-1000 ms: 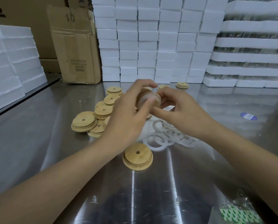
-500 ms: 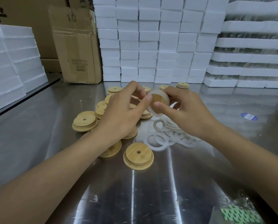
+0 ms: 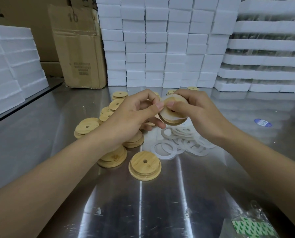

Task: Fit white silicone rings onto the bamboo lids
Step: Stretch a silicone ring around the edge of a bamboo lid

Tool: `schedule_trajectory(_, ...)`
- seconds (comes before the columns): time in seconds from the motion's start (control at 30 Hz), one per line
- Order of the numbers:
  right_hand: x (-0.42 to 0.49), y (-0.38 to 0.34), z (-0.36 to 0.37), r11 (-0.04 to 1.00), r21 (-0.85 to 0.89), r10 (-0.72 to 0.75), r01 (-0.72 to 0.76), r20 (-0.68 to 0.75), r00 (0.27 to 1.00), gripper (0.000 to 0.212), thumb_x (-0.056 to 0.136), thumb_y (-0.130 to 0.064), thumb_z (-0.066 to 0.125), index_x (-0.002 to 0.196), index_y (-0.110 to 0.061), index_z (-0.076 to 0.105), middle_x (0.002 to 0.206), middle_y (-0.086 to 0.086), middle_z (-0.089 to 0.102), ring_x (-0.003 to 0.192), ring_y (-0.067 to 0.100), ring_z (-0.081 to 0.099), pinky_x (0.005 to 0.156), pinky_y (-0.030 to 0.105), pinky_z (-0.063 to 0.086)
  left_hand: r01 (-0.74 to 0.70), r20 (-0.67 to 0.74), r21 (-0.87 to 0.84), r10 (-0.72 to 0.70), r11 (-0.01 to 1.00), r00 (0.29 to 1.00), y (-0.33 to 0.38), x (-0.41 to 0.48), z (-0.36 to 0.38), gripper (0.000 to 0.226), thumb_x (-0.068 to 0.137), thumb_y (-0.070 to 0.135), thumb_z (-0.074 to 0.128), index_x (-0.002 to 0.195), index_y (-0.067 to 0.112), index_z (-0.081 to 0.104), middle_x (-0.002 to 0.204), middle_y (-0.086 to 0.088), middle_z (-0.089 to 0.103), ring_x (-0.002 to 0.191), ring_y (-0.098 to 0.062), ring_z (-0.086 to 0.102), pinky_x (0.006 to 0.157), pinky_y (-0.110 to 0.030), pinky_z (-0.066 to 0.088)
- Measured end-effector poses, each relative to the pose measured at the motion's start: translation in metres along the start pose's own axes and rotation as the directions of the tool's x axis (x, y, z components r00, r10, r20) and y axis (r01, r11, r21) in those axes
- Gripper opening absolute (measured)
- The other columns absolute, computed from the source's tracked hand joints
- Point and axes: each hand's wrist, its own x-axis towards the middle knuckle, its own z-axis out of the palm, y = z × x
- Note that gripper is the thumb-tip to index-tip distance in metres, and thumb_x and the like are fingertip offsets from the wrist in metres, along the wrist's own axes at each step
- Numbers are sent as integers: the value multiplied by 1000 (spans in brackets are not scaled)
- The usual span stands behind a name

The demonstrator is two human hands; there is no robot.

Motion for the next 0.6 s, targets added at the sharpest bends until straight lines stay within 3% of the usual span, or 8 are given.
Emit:
schedule_trajectory(0.2,1,3,-4,988,119,103,-102,-2,995,38,86,-22,64,92,16,62,79,24,54,74,26,55,69,34,42,65,103,-19,-63,998,993,-5,0,-4,12,108,20,63,97,17,57,91,7,70,87,-25,80,74,-34,49)
schedule_trajectory(0.27,2,4,-4,978,168,126,-121,-18,992,36,85,-21,65,91,15,62,79,22,56,75,31,58,72,36,44,68,128,1,-67,998,989,-5,0,-5,13,107,22,64,98,15,58,95,5,72,89,-26,80,75,-34,50)
schedule_trajectory(0.33,2,6,-4,977,177,125,-117,-35,992,38,86,-22,65,93,15,62,85,33,57,80,41,60,79,44,44,69,120,13,-70,998,990,-5,0,-4,19,107,26,65,101,10,58,100,1,76,89,-26,80,76,-34,51)
schedule_trajectory(0.5,2,8,1,987,121,120,-110,-79,990,38,89,-26,64,99,10,68,95,34,61,82,30,60,79,46,44,83,31,13,-83,996,996,-9,0,1,19,108,29,63,98,13,67,93,-5,78,83,-23,79,69,-29,56)
schedule_trajectory(0.6,1,10,5,994,64,100,-94,-105,989,35,90,-29,64,99,5,69,87,18,64,79,23,60,73,44,46,97,0,40,-97,994,995,-12,-1,7,27,108,31,62,92,11,71,83,-5,76,75,-21,76,59,-26,58)
